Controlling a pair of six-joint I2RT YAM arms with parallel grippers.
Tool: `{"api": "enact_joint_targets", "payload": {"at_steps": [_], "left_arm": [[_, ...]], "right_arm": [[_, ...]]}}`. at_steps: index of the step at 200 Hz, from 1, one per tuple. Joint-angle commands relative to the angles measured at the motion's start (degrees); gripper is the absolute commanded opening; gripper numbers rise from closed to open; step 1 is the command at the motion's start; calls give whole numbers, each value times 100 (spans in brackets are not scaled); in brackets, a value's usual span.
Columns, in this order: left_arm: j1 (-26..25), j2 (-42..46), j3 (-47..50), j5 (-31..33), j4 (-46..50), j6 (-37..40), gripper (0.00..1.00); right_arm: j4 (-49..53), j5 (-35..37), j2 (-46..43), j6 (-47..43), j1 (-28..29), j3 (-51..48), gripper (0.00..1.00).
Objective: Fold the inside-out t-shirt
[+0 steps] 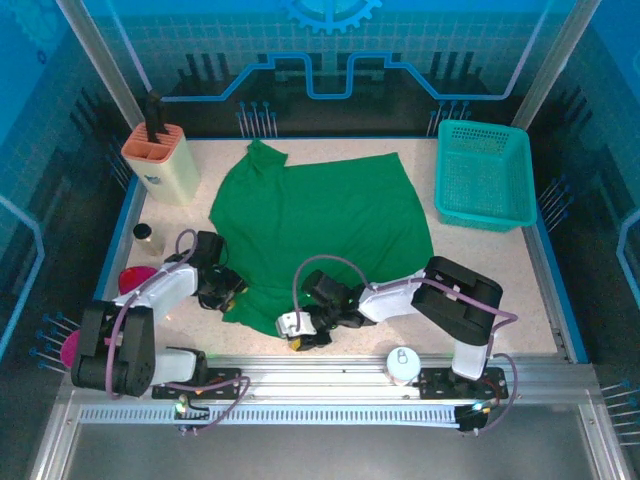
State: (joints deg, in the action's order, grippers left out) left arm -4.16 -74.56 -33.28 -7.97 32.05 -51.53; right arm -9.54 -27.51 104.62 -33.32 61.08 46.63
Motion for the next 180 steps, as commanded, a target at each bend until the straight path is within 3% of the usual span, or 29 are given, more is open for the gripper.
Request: {"api": "enact_joint_targets", "payload": {"at_steps": [1,20,39,55,63,70,83,96,107,123,147,180], "left_arm": [[-3,276,84,-57,894,180,44],[-456,958,127,-47,1441,-18,44],[-966,1633,135,193,2064,-333,45],[-1191,2023,296,186,2343,-654,46],[-1256,2138,448,46,2300,-826,47],[-1302,2181,589,-151,2169,-958,48],[-1368,2097,754,-415,1947,-1138,49],[-1497,1908,713,-310,1927,-1185,50],[-1625,1742,633,-134,1917,-1220,50],[-1692,1543,587,33,1778,-1276,51],[-1693,1183,627,128,1409,-1426,54],[-1691,834,350,111,1227,-1529,53]], "right_arm": [[12,-404,-407,199,-58,-97,31],[-902,-8,-967,1231,-178,-584,42],[-1434,1713,-1778,2986,-388,-1040,53],[-45,3443,-2498,4874,-754,-895,64],[917,3875,-2799,5790,-1041,-714,71],[1500,3799,-2983,6309,-1346,-620,75],[2158,2940,-3281,6514,-1975,-516,75],[3037,3113,-3613,7439,-2463,-507,61],[3532,3199,-3912,8243,-2872,-642,59],[4309,3352,-4107,8875,-3338,-618,78],[5299,3767,-4023,9271,-3824,-394,77],[5084,3656,-4018,9257,-4111,-512,74]]}}
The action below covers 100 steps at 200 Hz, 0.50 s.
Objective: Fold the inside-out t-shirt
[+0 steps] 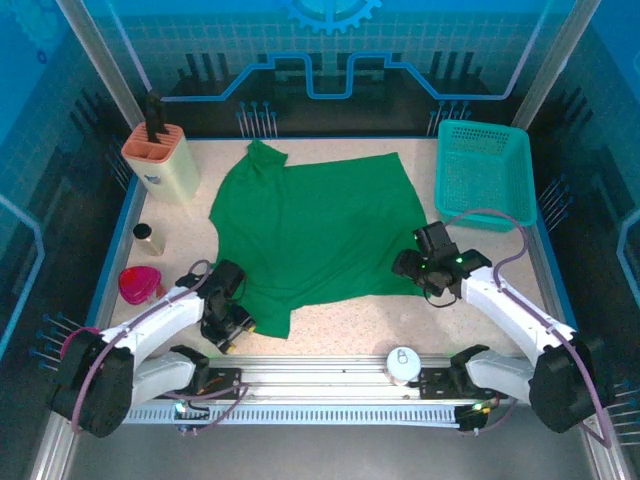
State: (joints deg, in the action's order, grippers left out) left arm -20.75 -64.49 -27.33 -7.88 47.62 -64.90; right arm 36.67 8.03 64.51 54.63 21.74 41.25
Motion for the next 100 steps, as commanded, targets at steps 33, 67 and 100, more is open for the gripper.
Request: {"api": "enact_joint_targets", "payload": {"at_steps": [33,67,100], "left_arm": [[-47,231,-709,312,314,-356,49],[-43,220,-762,647,725,-384,48],[-51,-176,-317,434,222,-622,48]], "right_arm": [[412,47,-53,397,-248,63,74],[158,-80,-85,407,-424,-150,75],[345,3,-108,976,-700,-401,79]]}}
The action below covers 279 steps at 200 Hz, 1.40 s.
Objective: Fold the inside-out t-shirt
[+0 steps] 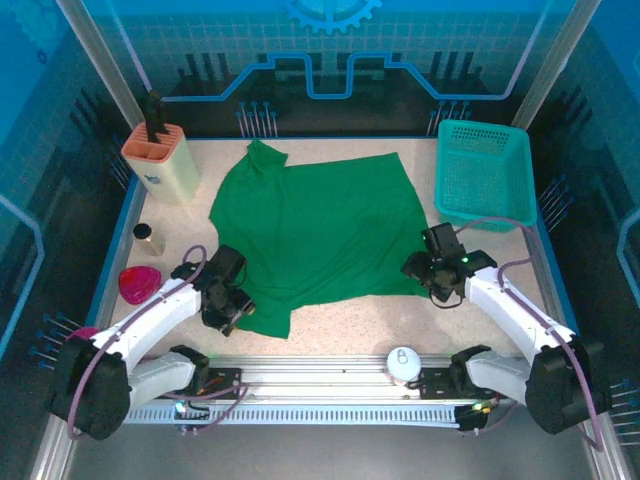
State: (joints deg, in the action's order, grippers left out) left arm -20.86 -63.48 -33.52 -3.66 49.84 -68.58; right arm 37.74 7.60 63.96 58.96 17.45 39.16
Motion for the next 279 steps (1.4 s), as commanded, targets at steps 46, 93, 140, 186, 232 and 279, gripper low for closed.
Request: {"api": "enact_joint_targets", "payload": {"at_steps": [46,93,140,186,232,279], "left_arm": [[-41,-696,692,181,-849,-608,47],[-23,-1408,548,369,-1427,-640,11],[-4,-1144,329,440,-960,-619,0],[-36,901,66,834,423,-652,0],[-40,2127,-375,1690,1567,-473,0],[-41,2429,-996,2092,2595,-729,0]], "right_arm": [[-263,-756,501,1398,-590,-579,71],[-1023,-653,1528,1439,-678,-516,46],[-733,-60,1414,1301,-771,-301,0],[12,-87,858,1352,-732,-330,0],[799,147,-52,1494,-708,-233,0],[2173,544,-1038,1989,-604,42,0]]}}
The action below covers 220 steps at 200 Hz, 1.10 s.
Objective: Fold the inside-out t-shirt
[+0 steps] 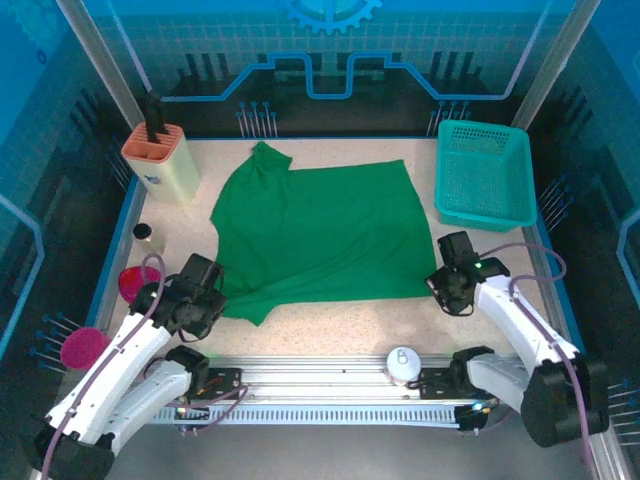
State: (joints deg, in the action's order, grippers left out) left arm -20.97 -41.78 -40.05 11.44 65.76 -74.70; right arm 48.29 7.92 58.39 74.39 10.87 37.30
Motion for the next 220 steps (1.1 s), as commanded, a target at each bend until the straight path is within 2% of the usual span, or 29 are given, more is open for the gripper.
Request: {"api": "enact_joint_targets", "payload": {"at_steps": [1,21,37,73,91,111,147,163,189,202,206,212,220], "left_arm": [[-30,271,-361,598,1024,-129,0],[-29,568,-588,909,1259,-158,0],[-30,615,-706,1058,1034,171,0],[-30,-71,-1171,1464,505,747,0],[-30,-359,-1224,1764,-49,1090,0],[-30,-707,-1232,1762,-782,1466,0],[-30,-1669,-1156,1470,-1987,2135,0],[-30,-2175,-1329,1718,-2224,2531,0],[-24,-3037,-1564,2238,-3167,3474,0],[20,-3558,-1825,2406,-3377,3634,0],[41,-3725,-1912,2346,-3477,3765,0],[76,-3981,-2094,2149,-3486,3906,13],[127,-4297,-2428,2029,-3249,3831,46]], "right_arm": [[1141,514,-501,454,55,231,0],[1436,642,-705,538,132,478,0],[1368,680,-639,442,167,648,0],[820,707,-295,378,252,981,0],[645,987,18,215,289,1188,0],[288,979,433,121,264,1266,0],[-309,966,1301,66,229,1486,0],[-488,980,1747,41,197,1627,0],[-839,1191,2399,-60,183,1833,0],[-1202,1118,2699,-265,112,1857,0],[-1298,1032,2789,-335,77,1876,8],[-1303,944,2910,-369,42,1934,23],[-1205,904,3012,-430,21,2026,38]]}}
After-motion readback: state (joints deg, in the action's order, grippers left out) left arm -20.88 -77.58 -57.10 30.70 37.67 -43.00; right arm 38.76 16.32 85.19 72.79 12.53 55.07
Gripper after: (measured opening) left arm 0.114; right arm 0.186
